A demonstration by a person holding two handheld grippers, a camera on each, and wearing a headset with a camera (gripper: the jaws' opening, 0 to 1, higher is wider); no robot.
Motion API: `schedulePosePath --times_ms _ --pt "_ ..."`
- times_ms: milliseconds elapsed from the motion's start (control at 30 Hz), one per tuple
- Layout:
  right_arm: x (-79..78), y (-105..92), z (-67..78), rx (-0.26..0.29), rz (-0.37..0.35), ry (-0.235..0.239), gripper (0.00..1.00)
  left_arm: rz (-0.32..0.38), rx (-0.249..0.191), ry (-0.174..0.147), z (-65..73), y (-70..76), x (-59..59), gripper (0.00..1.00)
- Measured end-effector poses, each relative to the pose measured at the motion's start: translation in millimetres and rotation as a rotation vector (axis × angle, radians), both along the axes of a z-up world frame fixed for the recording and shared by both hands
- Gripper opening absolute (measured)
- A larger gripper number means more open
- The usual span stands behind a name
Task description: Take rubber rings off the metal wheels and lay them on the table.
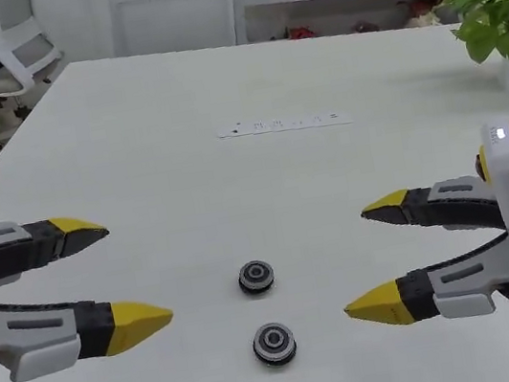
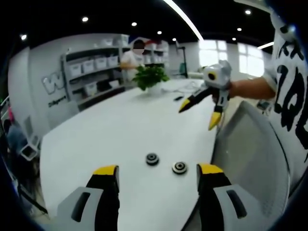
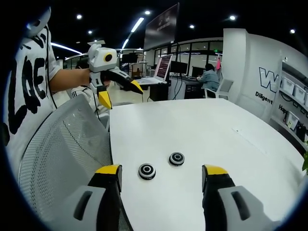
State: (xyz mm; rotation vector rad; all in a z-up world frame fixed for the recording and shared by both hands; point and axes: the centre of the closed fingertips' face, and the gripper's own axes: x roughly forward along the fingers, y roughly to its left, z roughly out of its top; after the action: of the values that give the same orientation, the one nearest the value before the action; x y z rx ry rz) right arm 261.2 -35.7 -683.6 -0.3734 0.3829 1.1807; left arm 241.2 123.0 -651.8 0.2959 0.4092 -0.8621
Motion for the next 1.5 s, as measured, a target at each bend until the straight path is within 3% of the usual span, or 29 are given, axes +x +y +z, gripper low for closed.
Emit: schedulePosePath --times_ms 567,967,1500 --pt "9.2 12.4 -14.6 -0.029 0.071 0.022 0.63 -0.057 0.030 0.026 -14.0 -10.6 19.6 0.66" --pt "16.9 19.7 -36.8 -0.047 0.105 0.064 0.61 -0.084 0.045 0.057 -30.7 -17.3 31.7 0.66" --pt "14.7 25.6 -62.4 -0.069 0.142 0.115 0.59 -0.147 0.061 0.096 -53.9 -33.7 31.6 0.64"
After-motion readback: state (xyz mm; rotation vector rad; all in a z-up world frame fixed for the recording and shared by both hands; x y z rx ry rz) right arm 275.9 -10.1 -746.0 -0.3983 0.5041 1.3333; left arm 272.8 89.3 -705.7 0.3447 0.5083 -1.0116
